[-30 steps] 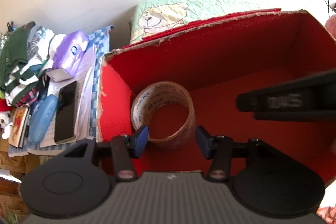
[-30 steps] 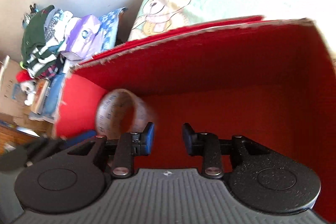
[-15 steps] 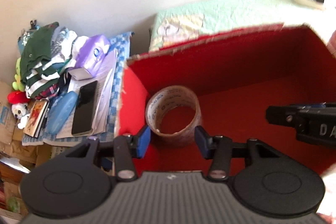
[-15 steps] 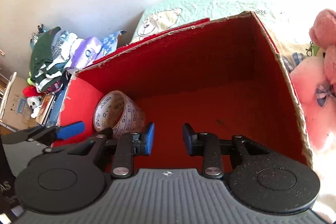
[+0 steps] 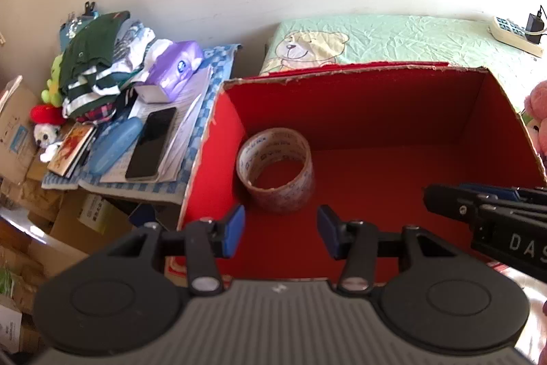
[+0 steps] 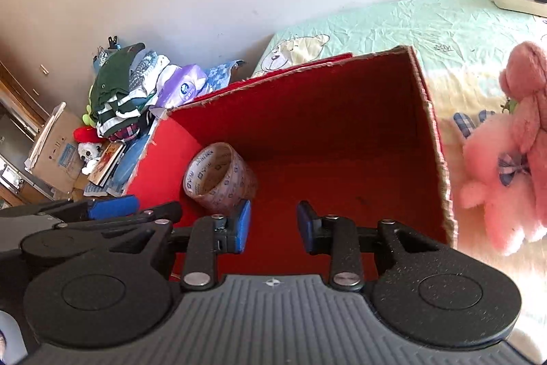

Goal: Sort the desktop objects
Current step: 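Move the right gripper back to the objects beside the box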

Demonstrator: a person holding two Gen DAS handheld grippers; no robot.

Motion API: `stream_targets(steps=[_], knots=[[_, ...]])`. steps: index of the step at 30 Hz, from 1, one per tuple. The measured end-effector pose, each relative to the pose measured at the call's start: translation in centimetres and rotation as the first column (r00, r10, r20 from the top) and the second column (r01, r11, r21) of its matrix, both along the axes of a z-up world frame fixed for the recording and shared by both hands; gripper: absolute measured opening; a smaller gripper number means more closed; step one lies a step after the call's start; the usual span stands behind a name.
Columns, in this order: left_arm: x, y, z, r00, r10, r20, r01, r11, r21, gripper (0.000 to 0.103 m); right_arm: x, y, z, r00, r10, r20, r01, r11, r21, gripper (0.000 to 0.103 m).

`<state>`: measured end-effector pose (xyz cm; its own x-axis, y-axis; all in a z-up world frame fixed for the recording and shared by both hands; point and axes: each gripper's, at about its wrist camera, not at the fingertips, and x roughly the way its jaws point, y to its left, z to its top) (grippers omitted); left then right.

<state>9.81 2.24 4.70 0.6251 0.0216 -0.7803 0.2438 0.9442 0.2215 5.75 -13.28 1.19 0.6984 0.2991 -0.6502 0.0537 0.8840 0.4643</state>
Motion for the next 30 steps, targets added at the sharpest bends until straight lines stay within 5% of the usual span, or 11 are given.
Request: stream_targets(steps=[21,30], knots=[[-5.6,0.9,2.2,0.999,0.030,0.014,-0.028,0.995,-0.094,0.053,-8.5,-1.9,3.0,0.979,0.040,0.201,-0.042,0.999,0.004,0.034],[-10.3,3.3,0.7,0.994,-0.020,-0.108,-0.008,0.968,-0.252,0.053,-13.7,-3.7,1.5,0.965,0.125,0.231,-0.144,0.987,0.068,0.034]])
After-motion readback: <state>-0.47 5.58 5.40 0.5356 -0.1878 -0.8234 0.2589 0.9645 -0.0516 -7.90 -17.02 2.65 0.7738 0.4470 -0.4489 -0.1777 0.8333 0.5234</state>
